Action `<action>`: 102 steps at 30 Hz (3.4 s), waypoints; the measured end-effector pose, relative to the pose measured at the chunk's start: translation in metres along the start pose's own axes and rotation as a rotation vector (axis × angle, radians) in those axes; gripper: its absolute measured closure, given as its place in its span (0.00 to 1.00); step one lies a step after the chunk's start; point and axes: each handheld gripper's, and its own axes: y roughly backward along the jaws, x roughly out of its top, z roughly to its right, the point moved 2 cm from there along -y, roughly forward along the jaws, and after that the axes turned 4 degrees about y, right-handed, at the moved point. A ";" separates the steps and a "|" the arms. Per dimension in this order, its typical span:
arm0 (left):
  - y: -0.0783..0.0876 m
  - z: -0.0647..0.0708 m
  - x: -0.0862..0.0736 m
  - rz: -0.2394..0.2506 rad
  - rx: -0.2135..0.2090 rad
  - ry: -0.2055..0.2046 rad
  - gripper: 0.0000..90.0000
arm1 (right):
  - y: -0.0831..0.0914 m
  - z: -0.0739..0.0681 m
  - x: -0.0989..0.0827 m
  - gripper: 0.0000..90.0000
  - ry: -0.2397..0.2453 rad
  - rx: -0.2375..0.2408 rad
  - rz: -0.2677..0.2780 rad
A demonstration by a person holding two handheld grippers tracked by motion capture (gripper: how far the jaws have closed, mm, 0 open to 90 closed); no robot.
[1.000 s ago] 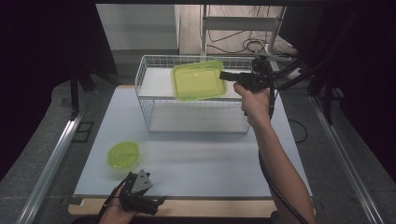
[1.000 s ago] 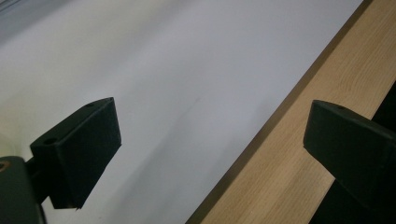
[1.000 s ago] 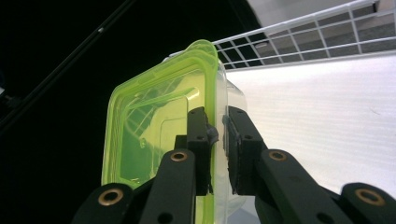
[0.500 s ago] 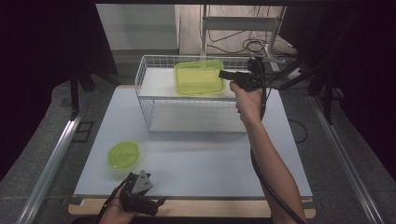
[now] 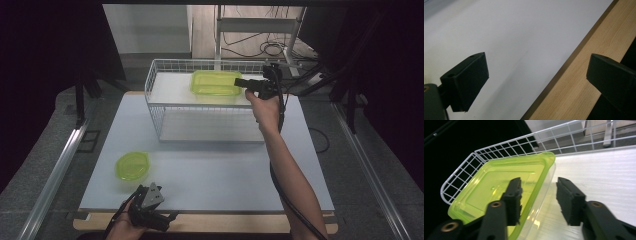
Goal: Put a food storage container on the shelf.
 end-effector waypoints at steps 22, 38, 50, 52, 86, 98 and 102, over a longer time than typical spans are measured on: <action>-0.001 0.003 0.001 0.002 0.002 -0.002 0.04 | 0.035 -0.066 -0.040 0.99 0.531 0.063 -0.099; -0.001 0.002 0.000 -0.007 0.000 -0.007 0.04 | -0.010 -0.057 -0.045 1.00 0.508 0.045 -0.158; -0.001 0.002 0.001 -0.004 -0.001 -0.002 0.04 | 0.011 -0.071 -0.062 0.94 0.549 0.121 -0.149; -0.001 0.002 0.001 -0.001 -0.003 -0.001 0.04 | 0.020 -0.073 -0.074 0.87 0.560 0.150 -0.156; 0.004 -0.005 0.000 0.101 -0.034 0.044 0.04 | 0.096 -0.023 -0.213 0.10 0.553 0.117 -0.183; -0.001 -0.005 -0.003 0.062 0.007 -0.006 0.04 | 0.108 0.005 -0.250 0.07 0.585 0.064 -0.206; -0.002 -0.005 -0.003 0.049 0.016 -0.005 0.04 | 0.102 0.014 -0.262 0.07 0.575 0.063 -0.254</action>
